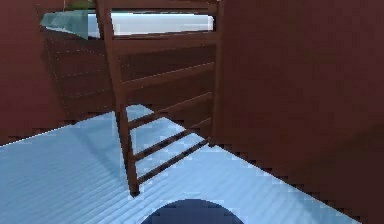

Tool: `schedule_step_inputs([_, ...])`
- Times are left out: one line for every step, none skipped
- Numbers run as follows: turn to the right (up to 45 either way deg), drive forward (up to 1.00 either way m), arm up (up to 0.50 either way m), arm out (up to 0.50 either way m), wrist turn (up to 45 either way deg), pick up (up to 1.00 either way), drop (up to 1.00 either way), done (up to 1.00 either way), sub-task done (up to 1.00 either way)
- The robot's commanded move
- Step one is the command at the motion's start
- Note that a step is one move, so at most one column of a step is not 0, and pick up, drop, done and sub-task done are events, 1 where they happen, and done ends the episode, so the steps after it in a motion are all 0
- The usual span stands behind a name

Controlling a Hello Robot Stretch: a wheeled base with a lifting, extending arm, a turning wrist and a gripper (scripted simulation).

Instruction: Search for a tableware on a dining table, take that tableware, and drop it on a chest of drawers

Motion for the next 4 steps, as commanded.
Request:
schedule_step_inputs([0.0,0.1,0.0,0.0,0.0,0.0,0.0,0.0,0.0])
schedule_step_inputs([-45.0,0.0,0.0,0.0,0.0,0.0,0.0,0.0,0.0])
schedule_step_inputs([-39.0,0.0,0.0,0.0,0.0,0.0,0.0,0.0,0.0])
schedule_step_inputs([0.0,0.3,0.0,0.0,0.0,0.0,0.0,0.0,0.0])
